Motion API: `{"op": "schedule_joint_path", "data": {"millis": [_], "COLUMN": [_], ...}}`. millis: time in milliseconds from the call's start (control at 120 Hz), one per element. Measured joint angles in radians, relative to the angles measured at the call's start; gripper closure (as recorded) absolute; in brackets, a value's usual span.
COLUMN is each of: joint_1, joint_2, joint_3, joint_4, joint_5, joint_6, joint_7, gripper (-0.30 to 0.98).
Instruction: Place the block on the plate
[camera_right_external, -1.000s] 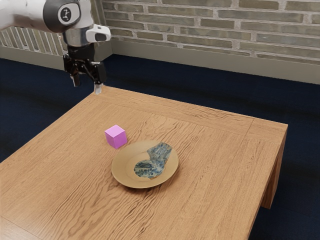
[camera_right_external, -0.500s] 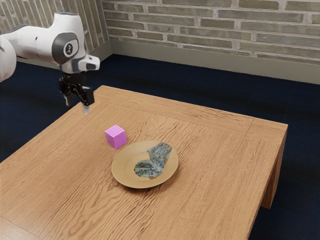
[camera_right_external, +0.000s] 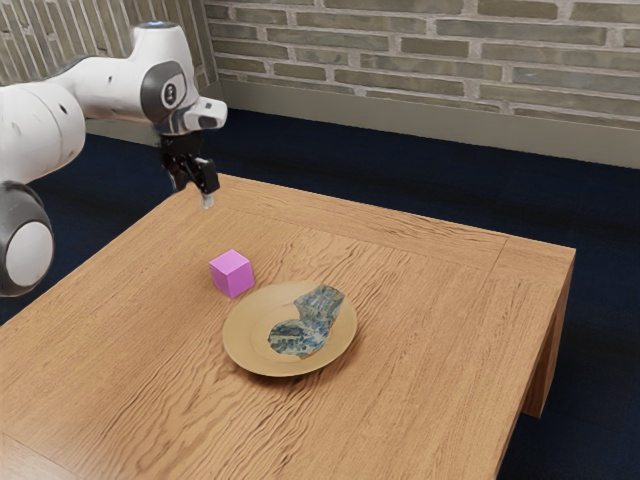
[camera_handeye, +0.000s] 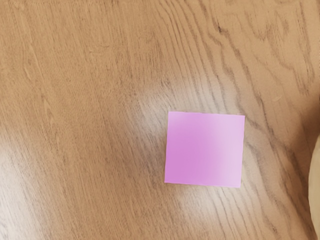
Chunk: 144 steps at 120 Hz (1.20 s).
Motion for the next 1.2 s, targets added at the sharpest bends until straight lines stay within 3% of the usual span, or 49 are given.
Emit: {"op": "schedule_joint_path", "data": {"millis": [192,450,1200], "joint_1": [-0.002,-0.012,-0.025], "joint_2": [0.123,0.203,0.243], "joint_3": [-0.001,-0.012,-0.001], "joint_4": [0.107,0.123,0.039], "joint_5": [-0.05,-0.084,-0.1], "joint_6": [-0.021,-0.005,0.077], "joint_7": [0.041,0.099,0.172], "gripper": [0.0,0.0,0.0]}}
